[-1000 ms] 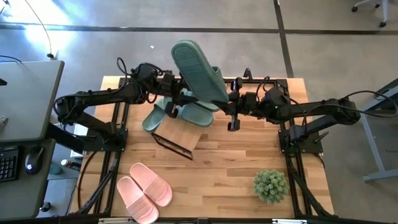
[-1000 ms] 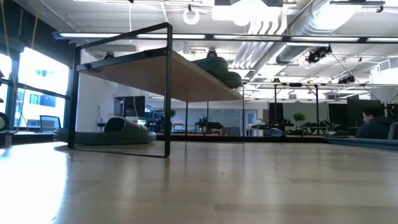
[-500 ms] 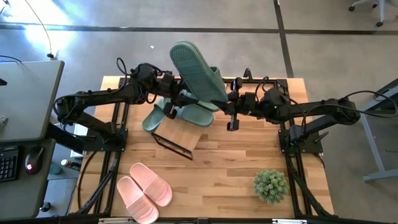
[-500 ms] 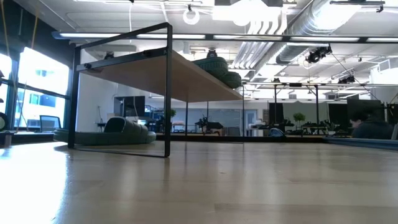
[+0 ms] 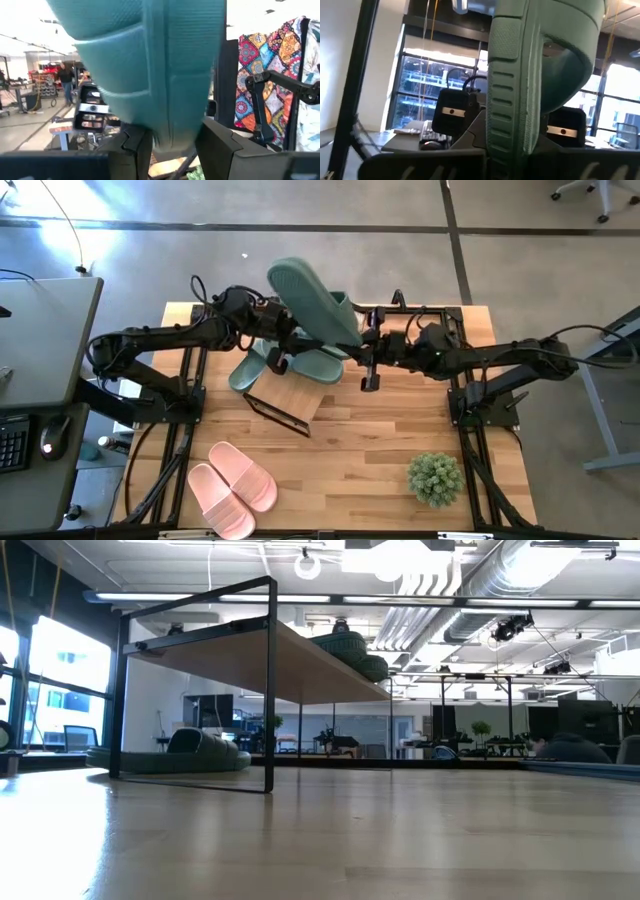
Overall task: Pick and place slides into the shelf
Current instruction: Put the green slide under the shelf
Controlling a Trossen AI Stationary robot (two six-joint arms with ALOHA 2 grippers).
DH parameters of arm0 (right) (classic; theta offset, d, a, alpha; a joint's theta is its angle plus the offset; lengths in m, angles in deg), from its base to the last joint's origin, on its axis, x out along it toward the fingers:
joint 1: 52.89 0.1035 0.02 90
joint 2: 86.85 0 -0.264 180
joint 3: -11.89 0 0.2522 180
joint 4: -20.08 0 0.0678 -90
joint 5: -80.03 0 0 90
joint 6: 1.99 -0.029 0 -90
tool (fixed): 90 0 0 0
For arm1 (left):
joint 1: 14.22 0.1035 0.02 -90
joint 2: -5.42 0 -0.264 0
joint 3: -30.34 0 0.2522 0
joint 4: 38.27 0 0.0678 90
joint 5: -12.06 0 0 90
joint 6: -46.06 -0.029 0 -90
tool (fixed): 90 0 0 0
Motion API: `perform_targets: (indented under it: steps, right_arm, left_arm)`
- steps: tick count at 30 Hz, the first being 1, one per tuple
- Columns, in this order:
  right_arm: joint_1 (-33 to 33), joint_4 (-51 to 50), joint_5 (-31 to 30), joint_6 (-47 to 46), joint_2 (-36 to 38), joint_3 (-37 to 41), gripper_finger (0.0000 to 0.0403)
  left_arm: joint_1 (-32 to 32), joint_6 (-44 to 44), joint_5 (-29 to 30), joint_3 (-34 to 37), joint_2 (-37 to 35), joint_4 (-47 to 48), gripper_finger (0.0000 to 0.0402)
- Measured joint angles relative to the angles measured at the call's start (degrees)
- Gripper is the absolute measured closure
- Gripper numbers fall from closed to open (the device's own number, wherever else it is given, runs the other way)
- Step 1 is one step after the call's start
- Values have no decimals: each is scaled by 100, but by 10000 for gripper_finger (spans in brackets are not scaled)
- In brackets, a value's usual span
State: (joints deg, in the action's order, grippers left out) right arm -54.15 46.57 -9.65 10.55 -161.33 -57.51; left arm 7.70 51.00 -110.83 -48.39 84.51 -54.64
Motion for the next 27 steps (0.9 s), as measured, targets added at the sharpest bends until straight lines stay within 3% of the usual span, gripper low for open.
perform_targets:
  steps: [12,20,27]
  right_arm:
    - [-24,158,-26,-71,-115,9,393]
    - [-27,74,-67,-304,-104,9,378]
    - [-27,4,-150,-334,-111,9,349]
  left_arm:
    - [17,-9,160,0,64,6,279]
    - [15,-113,211,0,64,3,364]
    - [17,-155,237,0,64,28,364]
